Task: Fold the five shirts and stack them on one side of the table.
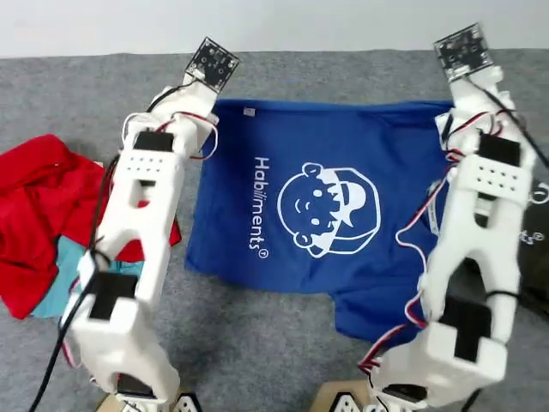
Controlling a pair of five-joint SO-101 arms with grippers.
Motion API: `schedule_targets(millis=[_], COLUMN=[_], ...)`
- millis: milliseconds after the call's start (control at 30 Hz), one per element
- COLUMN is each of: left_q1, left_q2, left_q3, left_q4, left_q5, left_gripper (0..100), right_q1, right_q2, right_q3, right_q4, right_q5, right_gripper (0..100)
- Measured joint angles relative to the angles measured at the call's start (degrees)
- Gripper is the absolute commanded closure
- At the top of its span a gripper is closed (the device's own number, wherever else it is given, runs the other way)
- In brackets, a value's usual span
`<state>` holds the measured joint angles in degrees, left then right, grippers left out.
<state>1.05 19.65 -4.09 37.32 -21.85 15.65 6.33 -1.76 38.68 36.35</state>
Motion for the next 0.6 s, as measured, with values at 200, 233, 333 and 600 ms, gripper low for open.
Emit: schedule_targets(millis=[200, 233, 333, 600], left_q1=[-0.1, -0.1, -0.1, -0.1], left_q2=[14.5, 16.9, 23.8, 38.2], left_q3=[-17.7, -21.1, -32.1, -61.9], left_q4=[0.5, 1.5, 6.0, 22.9], left_q5=[0.0, 0.0, 0.0, 0.0], left_gripper=[100, 100, 100, 100], right_q1=[-0.7, -0.8, -0.8, -1.8], right_q2=[4.7, 5.8, 9.5, 17.1], right_q3=[-0.2, -0.6, -4.0, -18.5], right_q4=[-8.2, -8.6, -8.9, -1.3], right_q5=[0.0, 0.0, 0.0, 0.0], right_gripper=[98.8, 98.8, 98.8, 98.8])
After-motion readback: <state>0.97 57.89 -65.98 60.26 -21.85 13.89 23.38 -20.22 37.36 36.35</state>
